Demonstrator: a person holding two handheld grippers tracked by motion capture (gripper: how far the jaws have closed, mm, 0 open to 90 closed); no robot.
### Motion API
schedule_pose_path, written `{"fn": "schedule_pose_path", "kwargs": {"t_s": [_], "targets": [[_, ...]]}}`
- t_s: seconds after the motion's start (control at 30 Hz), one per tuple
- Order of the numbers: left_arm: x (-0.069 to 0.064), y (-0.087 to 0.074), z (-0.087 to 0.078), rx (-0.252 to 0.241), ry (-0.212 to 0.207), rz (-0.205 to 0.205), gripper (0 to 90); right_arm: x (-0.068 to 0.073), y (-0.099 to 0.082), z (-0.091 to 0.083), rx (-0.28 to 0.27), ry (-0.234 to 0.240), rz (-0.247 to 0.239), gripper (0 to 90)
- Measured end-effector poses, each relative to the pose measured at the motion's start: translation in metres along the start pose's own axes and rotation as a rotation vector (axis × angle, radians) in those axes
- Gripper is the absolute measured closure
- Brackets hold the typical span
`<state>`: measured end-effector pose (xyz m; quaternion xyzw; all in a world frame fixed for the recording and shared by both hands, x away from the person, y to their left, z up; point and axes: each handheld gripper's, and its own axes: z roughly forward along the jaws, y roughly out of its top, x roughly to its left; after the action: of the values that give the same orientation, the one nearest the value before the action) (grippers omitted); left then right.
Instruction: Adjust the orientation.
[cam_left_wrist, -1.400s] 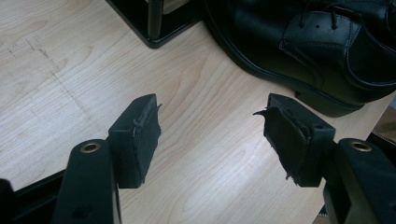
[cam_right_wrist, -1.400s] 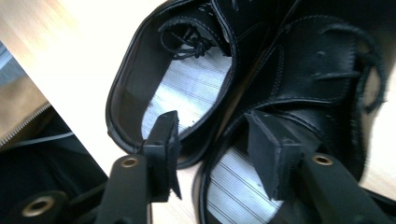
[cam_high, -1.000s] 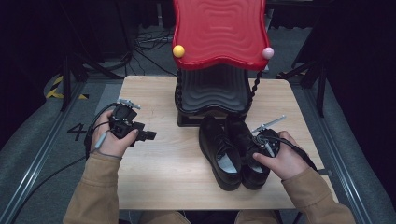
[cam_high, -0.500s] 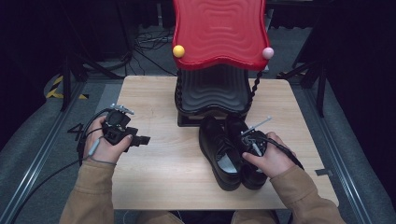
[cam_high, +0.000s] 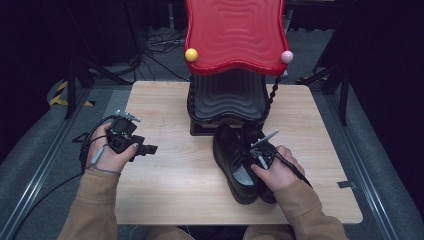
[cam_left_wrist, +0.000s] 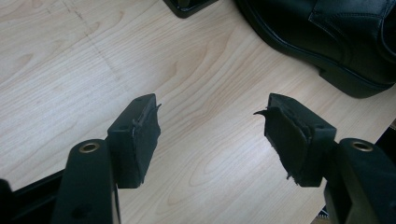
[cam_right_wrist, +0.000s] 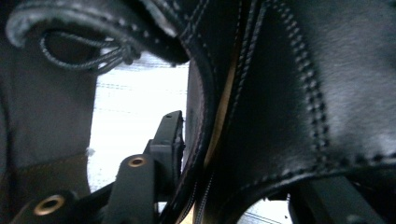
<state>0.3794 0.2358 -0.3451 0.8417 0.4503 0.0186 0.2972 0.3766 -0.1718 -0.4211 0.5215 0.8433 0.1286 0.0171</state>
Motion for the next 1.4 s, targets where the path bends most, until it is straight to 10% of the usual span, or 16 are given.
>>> {"fn": "schedule_pose_path", "kwargs": {"t_s": [0.37, 0.77, 1.4], "targets": [[0.001, -0.003, -0.007, -0.026, -0.010, 0.028, 36.0, 0.004, 0.007, 0.002, 0.043, -0.050, 0.044, 66.2], [-0.002, -0.008, -0.012, -0.040, 0.005, 0.019, 36.0, -0.008, 0.003, -0.011, 0.025, 0.023, 0.092, 82.3], [0.005, -0.015, -0.022, -0.066, 0.025, -0.005, 36.0, -0.008, -0.012, -0.083, 0.058, 0.063, -0.004, 82.4]]}}
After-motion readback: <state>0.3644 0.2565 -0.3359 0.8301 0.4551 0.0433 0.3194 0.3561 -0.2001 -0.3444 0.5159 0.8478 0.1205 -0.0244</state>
